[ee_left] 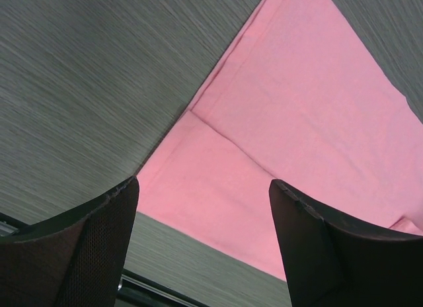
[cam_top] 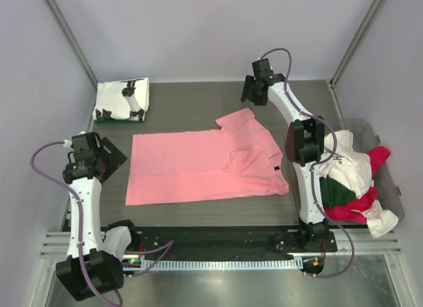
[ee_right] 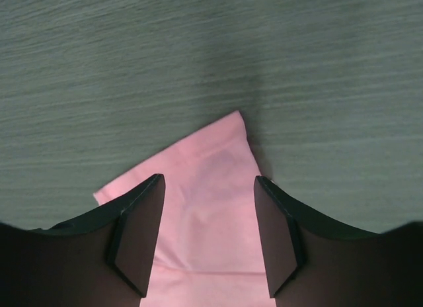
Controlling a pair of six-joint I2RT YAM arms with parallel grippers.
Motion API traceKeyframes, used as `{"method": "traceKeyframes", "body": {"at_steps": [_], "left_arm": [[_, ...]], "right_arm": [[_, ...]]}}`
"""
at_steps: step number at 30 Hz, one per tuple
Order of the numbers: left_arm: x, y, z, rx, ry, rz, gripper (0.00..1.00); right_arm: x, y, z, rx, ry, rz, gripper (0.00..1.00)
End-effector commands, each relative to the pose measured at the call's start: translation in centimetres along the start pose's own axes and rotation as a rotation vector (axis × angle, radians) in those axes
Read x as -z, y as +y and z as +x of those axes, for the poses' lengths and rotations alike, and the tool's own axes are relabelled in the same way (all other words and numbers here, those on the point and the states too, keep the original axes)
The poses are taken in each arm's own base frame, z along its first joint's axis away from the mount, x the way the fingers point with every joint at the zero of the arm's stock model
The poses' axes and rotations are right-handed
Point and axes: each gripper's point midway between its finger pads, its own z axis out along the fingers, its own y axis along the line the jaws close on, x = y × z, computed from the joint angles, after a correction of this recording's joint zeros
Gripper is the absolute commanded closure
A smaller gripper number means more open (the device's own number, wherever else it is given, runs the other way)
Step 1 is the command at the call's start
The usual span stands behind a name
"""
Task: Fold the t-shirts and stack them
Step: Fold the tshirt
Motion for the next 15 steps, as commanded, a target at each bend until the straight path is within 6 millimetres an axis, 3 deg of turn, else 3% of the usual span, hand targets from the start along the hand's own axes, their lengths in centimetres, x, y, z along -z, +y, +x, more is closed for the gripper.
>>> {"method": "traceKeyframes", "body": {"at_steps": [1,8,15], "left_arm": [[-0.2,-0.1,-0.6,-0.022,-0.019,-0.01,0.2],[-0.4,-0.3,-0.1,-0.039,-0.007,-0.013,0.19],[-0.5,-0.6,0.2,-0.052,0.002,-0.008,0.19]], "right_arm": [[-1.3,0.8,-1.9,0.035,-0.036,-0.043,0.39],[-5.4,0.6,-0.1,0.034,0.011,-0.055,0.45],[-7.4,-1.1,1.4,0.036,0.03,0.01,0.49]]}}
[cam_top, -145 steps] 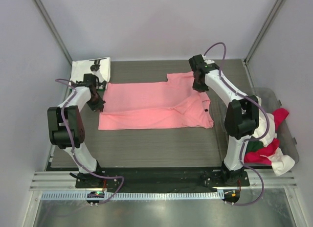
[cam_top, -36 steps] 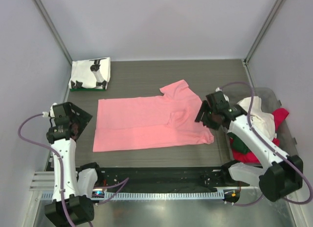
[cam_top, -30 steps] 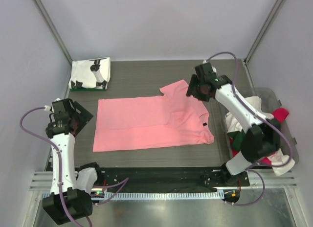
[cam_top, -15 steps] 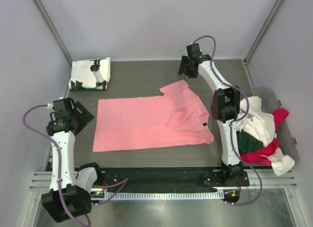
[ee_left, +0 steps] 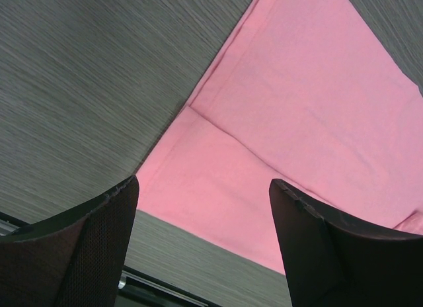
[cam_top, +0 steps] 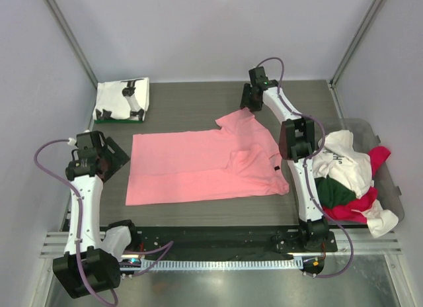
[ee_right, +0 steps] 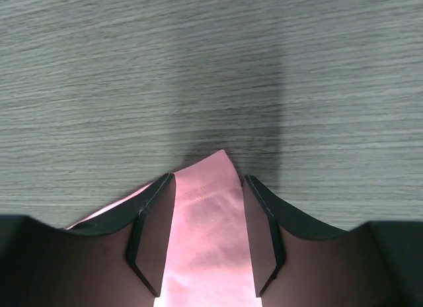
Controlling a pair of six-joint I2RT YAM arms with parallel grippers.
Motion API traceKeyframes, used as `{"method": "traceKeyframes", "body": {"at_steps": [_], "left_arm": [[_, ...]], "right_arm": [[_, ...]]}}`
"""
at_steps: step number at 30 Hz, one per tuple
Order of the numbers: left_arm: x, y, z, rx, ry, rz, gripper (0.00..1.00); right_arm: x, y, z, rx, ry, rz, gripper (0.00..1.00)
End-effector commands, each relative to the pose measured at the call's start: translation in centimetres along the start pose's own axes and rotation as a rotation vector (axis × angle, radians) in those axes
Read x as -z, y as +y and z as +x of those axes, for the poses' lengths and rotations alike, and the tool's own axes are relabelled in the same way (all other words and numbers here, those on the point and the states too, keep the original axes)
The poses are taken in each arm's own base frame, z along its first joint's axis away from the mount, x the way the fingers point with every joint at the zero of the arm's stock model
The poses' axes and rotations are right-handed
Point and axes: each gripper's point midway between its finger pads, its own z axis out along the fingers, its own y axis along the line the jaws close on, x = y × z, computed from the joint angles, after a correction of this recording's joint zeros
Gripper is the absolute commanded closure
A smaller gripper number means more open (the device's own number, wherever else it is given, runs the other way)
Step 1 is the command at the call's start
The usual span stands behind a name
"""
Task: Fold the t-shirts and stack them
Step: Fold the tshirt
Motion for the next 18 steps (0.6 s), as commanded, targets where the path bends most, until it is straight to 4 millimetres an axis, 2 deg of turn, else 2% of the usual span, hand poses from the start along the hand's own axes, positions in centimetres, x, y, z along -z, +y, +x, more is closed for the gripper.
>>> {"method": "traceKeyframes", "body": {"at_steps": [1,5,8,12,16,18], "left_arm": [[0.1,-0.3,-0.5,-0.013,-0.022,0.007,0.2],[0.2,-0.4,-0.5,-0.018,-0.025,0.012,0.2],[0.2,-0.5,-0.4,-0.021,-0.028,0.016,0.2],[0.3,-0.6,-0.4,-0.027,-0.031,0.02,0.2],[0.2,-0.6,-0.4,-0.024,-0.03,0.015,0.2],[0.3,-0.5,-0.4,-0.024,-0.034,0.015,0.2]], "right_arm": [[-0.3,-0.3,-0.6,0.011,-0.027,0.017,0.49],[-0.6,-0.3,0.1,0.013,-0.015,0.024,0.52],[-0.6,-0.9,-0.2,0.04,-0.042,0.08,0.51],[-0.8,-0.3,0.3,0.095,-0.045,0.108,0.51],[-1.8,1.1,2.6,0.167,-0.013,0.132,0.52],[-2.5,1.2,3.6,0.179,0.006,0.14,0.55]]}}
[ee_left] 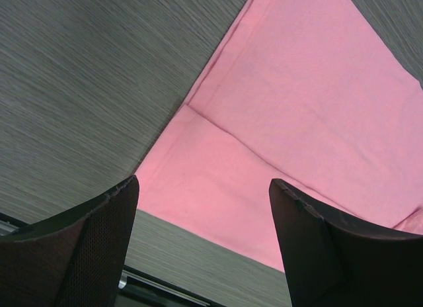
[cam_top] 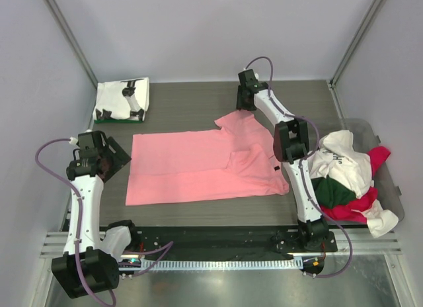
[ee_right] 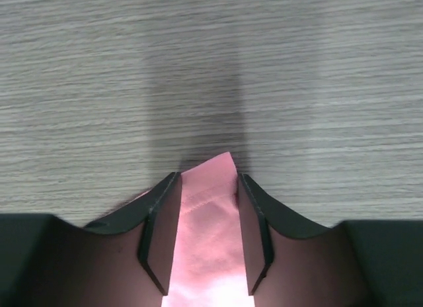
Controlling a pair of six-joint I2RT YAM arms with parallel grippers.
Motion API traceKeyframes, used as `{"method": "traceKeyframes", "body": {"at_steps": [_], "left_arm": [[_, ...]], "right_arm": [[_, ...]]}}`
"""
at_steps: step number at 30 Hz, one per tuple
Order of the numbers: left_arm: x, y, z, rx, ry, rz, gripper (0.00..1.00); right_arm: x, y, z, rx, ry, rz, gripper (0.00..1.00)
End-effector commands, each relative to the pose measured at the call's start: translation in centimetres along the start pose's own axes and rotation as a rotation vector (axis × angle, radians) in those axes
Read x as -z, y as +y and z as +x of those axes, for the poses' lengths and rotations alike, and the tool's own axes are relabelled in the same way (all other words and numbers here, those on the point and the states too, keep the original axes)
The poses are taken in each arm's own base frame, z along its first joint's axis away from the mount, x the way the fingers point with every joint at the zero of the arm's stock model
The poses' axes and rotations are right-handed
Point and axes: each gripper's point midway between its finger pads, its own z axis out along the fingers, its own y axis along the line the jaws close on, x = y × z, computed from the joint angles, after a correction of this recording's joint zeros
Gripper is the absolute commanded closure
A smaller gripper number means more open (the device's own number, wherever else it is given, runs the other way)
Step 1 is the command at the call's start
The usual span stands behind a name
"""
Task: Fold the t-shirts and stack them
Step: Fold the tshirt
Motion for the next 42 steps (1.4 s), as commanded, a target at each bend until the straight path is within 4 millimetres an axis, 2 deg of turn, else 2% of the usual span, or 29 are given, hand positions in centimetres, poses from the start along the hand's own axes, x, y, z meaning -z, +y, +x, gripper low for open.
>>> {"method": "traceKeyframes", "body": {"at_steps": [1,5,6,9,11,12,14,15,16,17,18,19,20,21,23,24,25,26,29,31,32,34,35,37,40,42], "left_arm": [[0.2,-0.2,-0.6,-0.006,-0.034,0.009,0.2],[0.2,-0.1,-0.6,-0.004,-0.033,0.002,0.2],[0.1,-0.1,-0.6,-0.005,-0.031,0.002,0.2],[-0.1,-0.1,-0.5,-0.005,-0.025,-0.003,0.2],[-0.5,-0.1,-0.6,-0.009,-0.019,-0.01,0.2],[-0.8,-0.1,-0.7,-0.009,-0.019,-0.01,0.2],[-1.6,-0.6,-1.3,-0.002,-0.014,-0.008,0.22],[-1.9,-0.9,-1.6,0.0,-0.014,-0.004,0.24],[-2.1,-1.3,-2.1,0.005,-0.019,0.002,0.25],[-2.5,-2.1,-3.2,0.01,-0.041,0.019,0.25],[-3.6,-2.3,-3.5,0.012,-0.024,0.009,0.27],[-4.4,-2.5,-3.8,0.011,-0.018,0.004,0.29],[-5.2,-2.9,-4.6,0.014,-0.032,0.007,0.32],[-6.8,-3.2,-5.0,0.018,-0.004,-0.008,0.36],[-8.4,-4.3,-5.9,0.023,0.003,0.015,0.39],[-10.1,-4.7,-6.1,0.028,0.033,0.006,0.4],[-10.9,-5.1,-6.4,0.031,0.039,0.013,0.41],[-11.9,-5.6,-6.8,0.033,0.04,0.023,0.42],[-14.9,-6.9,-7.4,0.028,0.072,0.043,0.43],[-16.7,-7.5,-7.8,0.006,0.087,0.039,0.43],[-17.3,-7.8,-8.1,-0.003,0.084,0.043,0.43],[-18.4,-8.4,-8.4,-0.021,0.09,0.047,0.43],[-19.5,-8.2,-7.7,-0.032,0.111,0.032,0.43],[-20.1,-8.7,-7.6,-0.05,0.11,0.03,0.43],[-21.2,-8.4,-6.8,-0.063,0.111,-0.003,0.43],[-21.8,-8.2,-6.3,-0.068,0.122,-0.011,0.47]], "right_arm": [[-1.7,1.2,3.4,0.066,0.065,0.027,0.57],[-2.3,1.6,4.2,0.07,0.074,0.031,0.74],[-2.2,1.5,3.9,0.07,0.068,0.036,0.84],[-1.5,1.7,2.7,0.07,0.034,0.039,0.99],[-0.6,1.9,1.6,0.07,0.011,0.03,0.99],[0.6,2.2,0.3,0.065,-0.017,0.019,0.99],[2.1,2.3,-0.9,0.058,-0.044,0.008,0.99],[2.6,2.2,-1.0,0.06,-0.044,0.008,0.99],[4.4,2.4,-2.3,0.052,-0.076,-0.005,0.99],[5.1,2.4,-2.5,0.049,-0.083,-0.005,0.99],[5.4,2.3,-1.9,0.049,-0.066,-0.007,0.99],[7.2,2.6,-2.9,0.046,-0.092,-0.024,0.99],[7.7,2.4,-2.9,0.041,-0.092,-0.028,0.99],[7.9,2.2,-2.0,0.044,-0.072,-0.025,0.99],[9.3,2.0,-1.4,0.04,-0.06,-0.035,0.99],[9.9,2.0,-1.3,0.038,-0.06,-0.043,0.99],[10.2,2.0,-1.0,0.035,-0.056,-0.05,0.99],[11.5,2.0,-1.5,0.028,-0.075,-0.062,0.99],[11.5,1.5,0.8,0.029,-0.035,-0.067,0.99],[12.5,1.5,0.6,0.026,-0.049,-0.082,0.99],[12.3,1.4,1.4,0.032,-0.031,-0.085,0.99],[12.8,1.2,1.5,0.037,-0.037,-0.087,0.99],[12.6,1.0,1.9,0.043,-0.03,-0.085,0.99],[12.7,0.7,2.1,0.052,-0.029,-0.083,0.99],[12.5,0.5,2.7,0.045,-0.016,-0.087,0.99],[12.4,0.7,3.0,0.039,-0.009,-0.103,0.99]]}}
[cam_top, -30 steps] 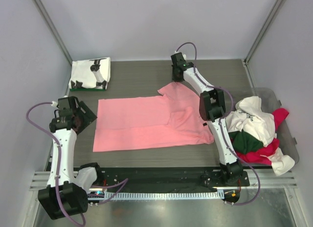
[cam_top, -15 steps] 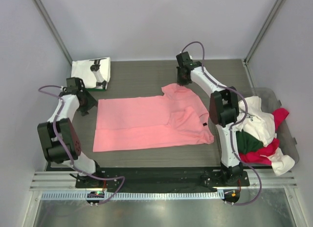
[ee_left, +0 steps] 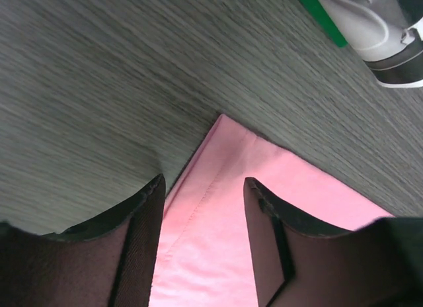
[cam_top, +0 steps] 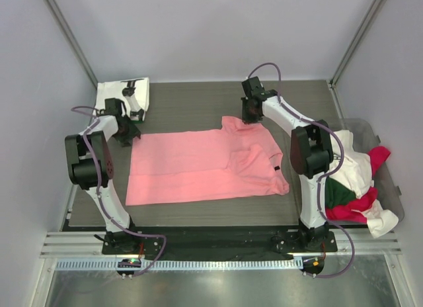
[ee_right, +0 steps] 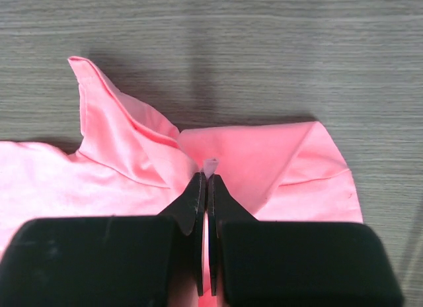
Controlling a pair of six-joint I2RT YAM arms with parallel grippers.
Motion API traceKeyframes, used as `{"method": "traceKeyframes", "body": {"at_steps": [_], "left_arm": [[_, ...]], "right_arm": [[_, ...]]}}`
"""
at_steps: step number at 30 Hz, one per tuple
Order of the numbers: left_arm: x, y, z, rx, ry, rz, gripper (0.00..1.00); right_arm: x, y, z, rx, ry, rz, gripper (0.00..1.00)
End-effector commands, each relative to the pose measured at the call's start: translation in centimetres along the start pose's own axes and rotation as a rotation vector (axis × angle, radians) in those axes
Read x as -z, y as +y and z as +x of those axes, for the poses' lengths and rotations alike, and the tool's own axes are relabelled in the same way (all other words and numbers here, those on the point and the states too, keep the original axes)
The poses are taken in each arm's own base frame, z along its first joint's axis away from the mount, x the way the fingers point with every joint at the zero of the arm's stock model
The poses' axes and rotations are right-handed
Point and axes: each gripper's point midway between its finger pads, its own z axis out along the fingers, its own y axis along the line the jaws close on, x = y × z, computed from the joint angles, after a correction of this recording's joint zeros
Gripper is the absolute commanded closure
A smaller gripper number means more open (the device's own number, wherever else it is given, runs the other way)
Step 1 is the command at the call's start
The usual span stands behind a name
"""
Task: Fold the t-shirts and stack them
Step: Fold the tshirt
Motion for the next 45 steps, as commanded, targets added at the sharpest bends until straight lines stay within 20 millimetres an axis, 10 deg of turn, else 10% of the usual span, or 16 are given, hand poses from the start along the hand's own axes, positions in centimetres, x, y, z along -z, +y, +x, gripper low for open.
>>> {"method": "traceKeyframes", "body": {"at_steps": [1,15,22,33,45], "left_arm": [[-0.5,-0.8,-1.4,-0.027,-0.055,0.009,0.49],[-2.7,-1.3,-1.3,-0.083,-0.035,0.022,0.61],[-3.1,-2.2,-0.5,-0.096,-0.01,0.071,0.92],[3.6,-3.1,-2.6,-0.083,-0.113,0.103,1.0],[8.1,-1.0,0.3,-0.065,-0.156,0.114,1.0]], "right_arm": [[2.0,0.9,-2.3,-0.012,-0.081,-0.063,0.99],[1.5,0.5,-0.5,-0.025,-0.046,-0.077,0.99],[2.2,0.8,-1.1,-0.032,-0.062,-0.09,0.99],[7.6,0.4,-2.1,-0.047,-0.133,-0.109,0.99],[13.0,-2.4,3.0,-0.082,-0.148,-0.091,0.99]]}}
